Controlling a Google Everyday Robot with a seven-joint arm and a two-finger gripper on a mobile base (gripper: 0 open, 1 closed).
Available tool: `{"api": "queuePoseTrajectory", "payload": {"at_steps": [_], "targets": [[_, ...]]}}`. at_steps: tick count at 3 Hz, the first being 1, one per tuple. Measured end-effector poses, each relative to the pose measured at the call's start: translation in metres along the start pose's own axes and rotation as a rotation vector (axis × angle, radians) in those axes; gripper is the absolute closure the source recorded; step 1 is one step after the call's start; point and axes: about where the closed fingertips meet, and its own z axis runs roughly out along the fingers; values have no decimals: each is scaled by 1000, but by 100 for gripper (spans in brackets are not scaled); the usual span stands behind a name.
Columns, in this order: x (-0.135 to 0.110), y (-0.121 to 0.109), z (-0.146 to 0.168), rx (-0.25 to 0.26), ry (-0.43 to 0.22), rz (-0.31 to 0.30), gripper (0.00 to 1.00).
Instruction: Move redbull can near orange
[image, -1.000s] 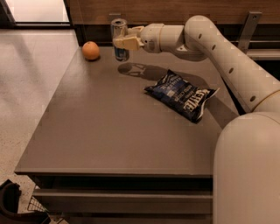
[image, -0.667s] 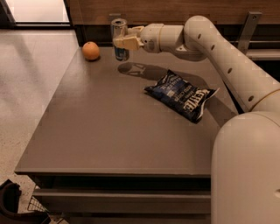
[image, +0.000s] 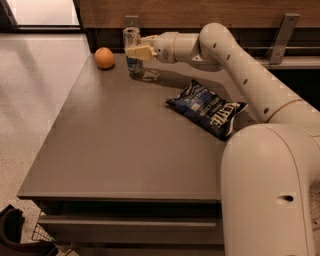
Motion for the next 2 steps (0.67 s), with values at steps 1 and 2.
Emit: {"api": "queuePoseTrajectory", "payload": {"at_steps": [1, 2], "targets": [[13, -10, 13, 13, 18, 14, 100], [21, -14, 22, 14, 24, 21, 100]]}}
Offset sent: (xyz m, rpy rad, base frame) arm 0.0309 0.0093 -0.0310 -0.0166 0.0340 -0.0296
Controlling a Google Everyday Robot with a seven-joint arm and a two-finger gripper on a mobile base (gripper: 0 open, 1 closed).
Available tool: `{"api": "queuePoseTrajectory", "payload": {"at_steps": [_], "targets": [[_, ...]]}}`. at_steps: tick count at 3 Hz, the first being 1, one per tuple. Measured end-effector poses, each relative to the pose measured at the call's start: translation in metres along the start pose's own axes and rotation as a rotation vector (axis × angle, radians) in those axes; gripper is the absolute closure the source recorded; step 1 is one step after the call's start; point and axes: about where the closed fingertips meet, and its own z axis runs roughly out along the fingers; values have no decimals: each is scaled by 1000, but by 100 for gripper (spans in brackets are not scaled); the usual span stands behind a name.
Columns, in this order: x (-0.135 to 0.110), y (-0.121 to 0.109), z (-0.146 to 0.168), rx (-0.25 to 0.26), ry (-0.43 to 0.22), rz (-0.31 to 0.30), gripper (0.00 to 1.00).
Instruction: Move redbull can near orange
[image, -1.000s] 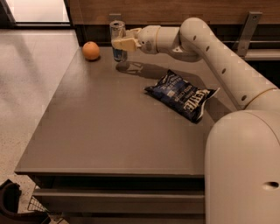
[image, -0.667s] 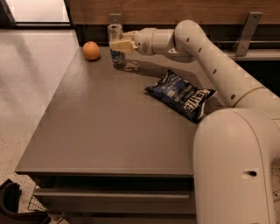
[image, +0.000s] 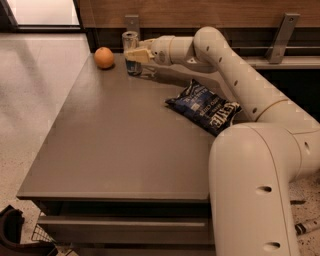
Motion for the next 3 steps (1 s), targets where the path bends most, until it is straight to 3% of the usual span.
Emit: {"api": "queuePoseTrajectory", "payload": {"at_steps": [1, 2, 3], "targets": [[0, 2, 3, -5, 0, 1, 82], [1, 5, 8, -12, 0, 2, 50], [1, 6, 10, -16, 0, 3, 27]]}}
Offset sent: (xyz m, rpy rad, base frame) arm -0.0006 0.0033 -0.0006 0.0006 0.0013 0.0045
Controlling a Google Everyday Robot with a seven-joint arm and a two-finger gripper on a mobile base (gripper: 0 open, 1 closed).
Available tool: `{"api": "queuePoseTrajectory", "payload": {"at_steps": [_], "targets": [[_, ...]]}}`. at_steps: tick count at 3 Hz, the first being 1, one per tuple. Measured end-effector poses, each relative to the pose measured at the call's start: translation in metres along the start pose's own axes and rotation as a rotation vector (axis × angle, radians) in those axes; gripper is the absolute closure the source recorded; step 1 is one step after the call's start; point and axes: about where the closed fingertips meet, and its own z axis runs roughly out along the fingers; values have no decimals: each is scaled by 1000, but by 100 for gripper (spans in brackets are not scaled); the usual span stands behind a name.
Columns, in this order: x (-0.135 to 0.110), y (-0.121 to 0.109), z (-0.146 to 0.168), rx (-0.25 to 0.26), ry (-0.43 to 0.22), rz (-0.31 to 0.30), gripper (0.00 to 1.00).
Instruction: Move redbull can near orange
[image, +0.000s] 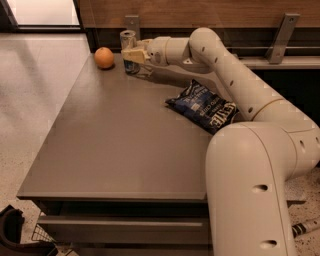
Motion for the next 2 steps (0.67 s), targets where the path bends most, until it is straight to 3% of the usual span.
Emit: {"api": "queuePoseTrajectory", "payload": {"at_steps": [1, 2], "targets": [[1, 3, 4, -7, 0, 1, 0], [1, 3, 5, -8, 0, 1, 0]]}}
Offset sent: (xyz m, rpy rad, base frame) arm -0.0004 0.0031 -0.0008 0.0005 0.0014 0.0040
